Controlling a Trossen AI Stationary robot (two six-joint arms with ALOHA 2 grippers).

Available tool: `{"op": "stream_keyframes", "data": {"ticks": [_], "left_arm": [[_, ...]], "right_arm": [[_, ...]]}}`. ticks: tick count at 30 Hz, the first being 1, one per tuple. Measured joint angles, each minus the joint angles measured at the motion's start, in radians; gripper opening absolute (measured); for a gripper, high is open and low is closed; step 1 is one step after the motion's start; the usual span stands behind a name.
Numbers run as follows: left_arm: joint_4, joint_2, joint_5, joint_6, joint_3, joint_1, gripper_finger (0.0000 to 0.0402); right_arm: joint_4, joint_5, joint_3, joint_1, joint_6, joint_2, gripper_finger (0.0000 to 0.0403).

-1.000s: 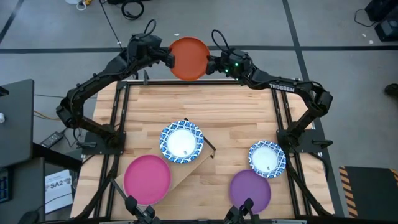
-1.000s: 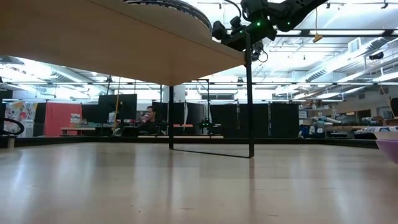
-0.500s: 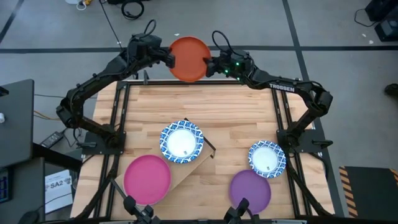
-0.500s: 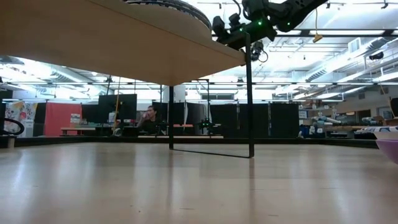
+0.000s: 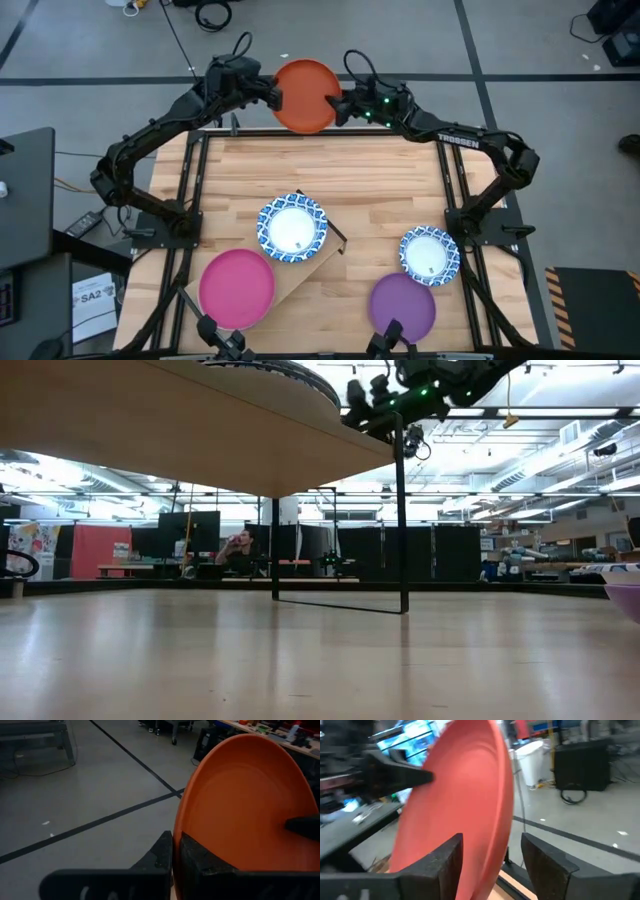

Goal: Place and stack plates onto a shelf
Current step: Stack the orange plate on top of the pink plate on the shelf

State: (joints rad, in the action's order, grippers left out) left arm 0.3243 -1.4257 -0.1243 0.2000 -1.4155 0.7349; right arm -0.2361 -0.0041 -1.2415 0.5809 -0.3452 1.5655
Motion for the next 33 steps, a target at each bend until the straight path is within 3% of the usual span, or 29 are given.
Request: {"op": "stream_keyframes", "data": {"ticks": [9,15,19,29,33], "left_arm": [[0.008,0.034,0.027,0.0,-0.002,0.003,0.0017],[0.05,0.102,0.035,-0.001,-0.002,0.003,0.0017],[0.154,0.157,0.105,0.03,-0.002,0.003,0.0017],[0.574,0.277,0.48,0.133,-0.002,-0.002,0.0018],[0.773,0.322,0.541,0.131,-0.002,-0.058,0.0017]], "right_arm": [[0.195,-0.331,0.0,0.069,0.115,-0.155,0.0209],[0.378,-0.312,0.0,0.121,0.182,-0.279,0.021],[0.498,-0.303,0.0,0.156,0.231,-0.348,0.021],[0.707,-0.301,0.0,0.189,0.271,-0.416,0.021],[0.751,-0.3,0.0,0.18,0.296,-0.407,0.021]]}}
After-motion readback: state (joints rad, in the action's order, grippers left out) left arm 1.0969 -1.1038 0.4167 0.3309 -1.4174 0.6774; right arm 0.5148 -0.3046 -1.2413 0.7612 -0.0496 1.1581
